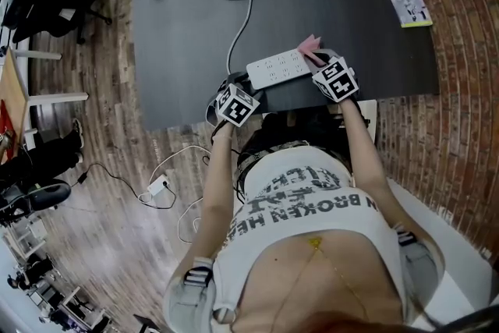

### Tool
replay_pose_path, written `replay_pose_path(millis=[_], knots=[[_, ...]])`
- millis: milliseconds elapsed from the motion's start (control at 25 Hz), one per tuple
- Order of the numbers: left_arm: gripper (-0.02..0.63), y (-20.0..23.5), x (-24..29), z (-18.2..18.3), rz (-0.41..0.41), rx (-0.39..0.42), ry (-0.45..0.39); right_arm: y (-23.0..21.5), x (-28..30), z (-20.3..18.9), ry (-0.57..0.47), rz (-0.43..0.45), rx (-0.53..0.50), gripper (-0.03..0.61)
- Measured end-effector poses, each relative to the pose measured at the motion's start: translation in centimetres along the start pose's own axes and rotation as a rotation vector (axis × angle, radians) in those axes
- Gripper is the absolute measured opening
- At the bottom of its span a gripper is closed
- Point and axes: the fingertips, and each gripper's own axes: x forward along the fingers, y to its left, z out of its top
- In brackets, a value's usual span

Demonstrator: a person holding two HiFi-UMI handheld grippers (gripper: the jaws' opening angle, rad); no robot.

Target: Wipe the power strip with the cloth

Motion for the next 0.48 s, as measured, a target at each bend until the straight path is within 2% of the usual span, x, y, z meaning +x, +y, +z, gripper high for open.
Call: replay_pose_path(millis=[240,480], knots=[[0.265,0.0,0.0,0.1,0.0,0.0,0.002,7.0,0.8,4.2,-0.077,0.245,-0.122,0.017],[0.265,-0.1,0.1,0.2,0.004,-0.004,0.001,13.3,2.8,5.3,-0.034,0.436,-0.224,0.017]])
